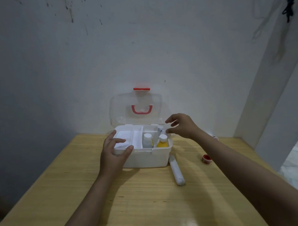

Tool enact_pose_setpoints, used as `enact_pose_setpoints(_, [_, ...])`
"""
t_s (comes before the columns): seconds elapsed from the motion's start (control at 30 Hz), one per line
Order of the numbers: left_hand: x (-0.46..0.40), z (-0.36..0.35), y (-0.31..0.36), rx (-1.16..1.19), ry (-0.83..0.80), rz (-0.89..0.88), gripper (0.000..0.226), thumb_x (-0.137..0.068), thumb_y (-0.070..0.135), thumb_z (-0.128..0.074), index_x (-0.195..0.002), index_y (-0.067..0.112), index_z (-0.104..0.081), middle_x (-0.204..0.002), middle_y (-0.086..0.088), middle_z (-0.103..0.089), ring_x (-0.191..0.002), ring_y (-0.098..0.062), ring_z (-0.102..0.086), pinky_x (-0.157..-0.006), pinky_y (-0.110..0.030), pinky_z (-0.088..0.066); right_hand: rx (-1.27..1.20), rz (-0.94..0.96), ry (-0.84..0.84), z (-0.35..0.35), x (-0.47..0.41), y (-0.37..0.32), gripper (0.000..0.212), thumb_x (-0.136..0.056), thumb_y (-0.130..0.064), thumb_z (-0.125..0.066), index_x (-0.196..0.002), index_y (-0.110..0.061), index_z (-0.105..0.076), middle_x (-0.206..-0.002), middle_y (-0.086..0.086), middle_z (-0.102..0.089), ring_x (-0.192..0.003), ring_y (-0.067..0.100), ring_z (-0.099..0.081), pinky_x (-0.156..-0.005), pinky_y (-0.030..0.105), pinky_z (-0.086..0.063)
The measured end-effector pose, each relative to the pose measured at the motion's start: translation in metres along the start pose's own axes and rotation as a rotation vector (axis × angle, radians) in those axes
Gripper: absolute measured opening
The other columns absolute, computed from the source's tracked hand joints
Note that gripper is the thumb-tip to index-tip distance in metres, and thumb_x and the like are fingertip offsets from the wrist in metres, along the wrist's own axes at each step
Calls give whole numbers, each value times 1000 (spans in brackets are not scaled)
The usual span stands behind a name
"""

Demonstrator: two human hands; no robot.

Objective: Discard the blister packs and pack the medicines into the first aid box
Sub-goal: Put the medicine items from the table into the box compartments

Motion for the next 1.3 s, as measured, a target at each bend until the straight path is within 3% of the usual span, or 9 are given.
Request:
enact_pose_setpoints(0.2, [0,2,2,-3,4,-4,26,-74,28,-77,-88,38,-58,-143,12,-40,-131,-11,-38,-103,-46,-42,29,-37,65,39,24,30,22,-76,-20,-76,-96,-16,-69,-103,3,-68,-87,16,-64,-74,24,-52])
enact_pose_setpoints(0.33, [3,4,11,2,35,-20,35,-74,24,-78,-87,44,-53,-144,5,-43,-131,-15,-40,-103,-41,-40,89,-98,29,57,51,63,22,-79,-20,-73,-99,-13,-68,-103,3,-68,-81,12,-63,-65,16,-47])
enact_pose_setpoints(0.57, [5,4,22,-14,49,-49,67,-74,21,-78,-88,76,-42,-138,-5,-50,-128,-22,-44,-102,-46,-41,287,-266,-177,29,98,127,52,-68,-43,-78,-114,-23,-62,-108,-6,-54,-95,13,-56,-82,30,-49])
enact_pose_setpoints(0.77, [4,2,16,-66,47,-67,39,-75,21,-76,-95,43,-51,-143,-2,-46,-130,-19,-41,-100,-45,-42,206,-215,-17,20,114,140,29,-76,-29,-71,-100,-15,-67,-99,-1,-67,-91,14,-61,-74,22,-45])
enact_pose_setpoints(0.9, [2,1,12,-89,72,-71,34,-75,16,-76,-105,12,-62,-134,12,-44,-121,-2,-37,-98,-35,-39,145,-311,165,33,114,162,33,-78,-19,-64,-109,-10,-58,-97,4,-62,-83,13,-57,-72,24,-43])
enact_pose_setpoints(0.97, [1,1,7,-97,81,-57,35,-75,16,-76,-106,9,-62,-131,20,-41,-119,2,-36,-96,-34,-39,129,-359,250,40,112,176,41,-78,-18,-64,-116,-10,-53,-100,5,-57,-82,15,-55,-71,26,-42])
enact_pose_setpoints(1.07, [0,0,6,-101,82,-62,33,-75,16,-76,-104,9,-62,-132,21,-42,-120,2,-35,-94,-34,-40,121,-403,297,45,106,192,47,-77,-20,-65,-122,-18,-53,-123,12,-43,-87,19,-54,-78,27,-42])
enact_pose_setpoints(1.17, [1,1,7,-98,87,-70,28,-74,16,-78,-97,13,-62,-138,13,-40,-124,-4,-35,-93,-33,-40,132,-441,262,44,98,203,45,-78,-23,-62,-123,-26,-57,-141,9,-32,-113,24,-55,-91,31,-42])
enact_pose_setpoints(1.3, [0,1,3,-83,76,-73,31,-71,31,-78,-95,19,-61,-139,14,-40,-125,-4,-36,-93,-38,-42,195,-457,192,37,87,210,44,-78,-30,-57,-122,-28,-58,-128,3,-47,-109,21,-58,-88,33,-45])
Point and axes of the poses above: each hand's wrist, its own x-axis away from the middle knuckle, its own z-axis out of the back of the hand, y = z × x, the point moved 10 cm from there along -x, towards the middle knuckle
